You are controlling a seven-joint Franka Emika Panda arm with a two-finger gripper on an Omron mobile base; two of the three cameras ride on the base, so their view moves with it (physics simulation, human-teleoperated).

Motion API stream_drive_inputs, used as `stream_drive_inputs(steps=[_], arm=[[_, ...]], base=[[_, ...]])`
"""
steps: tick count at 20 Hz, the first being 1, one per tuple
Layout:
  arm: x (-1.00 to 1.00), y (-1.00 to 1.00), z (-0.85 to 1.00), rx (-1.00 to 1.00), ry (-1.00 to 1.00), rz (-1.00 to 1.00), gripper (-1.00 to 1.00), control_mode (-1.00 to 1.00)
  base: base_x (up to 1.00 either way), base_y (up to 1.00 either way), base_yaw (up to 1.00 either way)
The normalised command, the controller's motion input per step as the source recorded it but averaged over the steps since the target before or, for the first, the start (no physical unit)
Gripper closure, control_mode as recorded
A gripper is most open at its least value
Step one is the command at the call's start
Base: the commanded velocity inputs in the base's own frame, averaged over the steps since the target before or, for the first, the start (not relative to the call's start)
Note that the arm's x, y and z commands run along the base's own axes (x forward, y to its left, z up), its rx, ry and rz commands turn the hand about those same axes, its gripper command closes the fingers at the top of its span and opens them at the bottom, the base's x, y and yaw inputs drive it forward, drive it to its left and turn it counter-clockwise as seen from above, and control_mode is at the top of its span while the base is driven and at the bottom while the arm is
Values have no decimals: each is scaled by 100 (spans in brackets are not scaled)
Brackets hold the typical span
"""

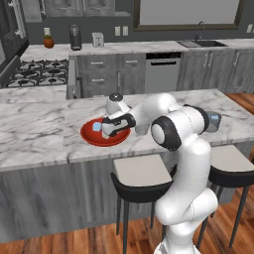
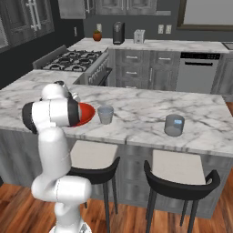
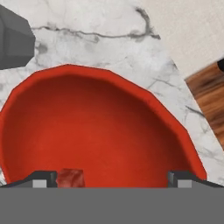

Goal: There are four ice cubes in the ice bowl. Place two ice cubes in each glass of water.

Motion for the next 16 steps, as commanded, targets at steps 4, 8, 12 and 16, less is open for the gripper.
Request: stream_drive_inputs(steps=[4,8,12,16], arm=[[30,0,-11,0,0,2,-100,-100],[21,3,-8,0,0,3,-100,-100],[35,10,-16,0,0,1,-100,-100],[34,16,-19,0,0,0,-100,-100]], base=[[0,0,0],[0,0,0],[0,0,0],[0,0,0]])
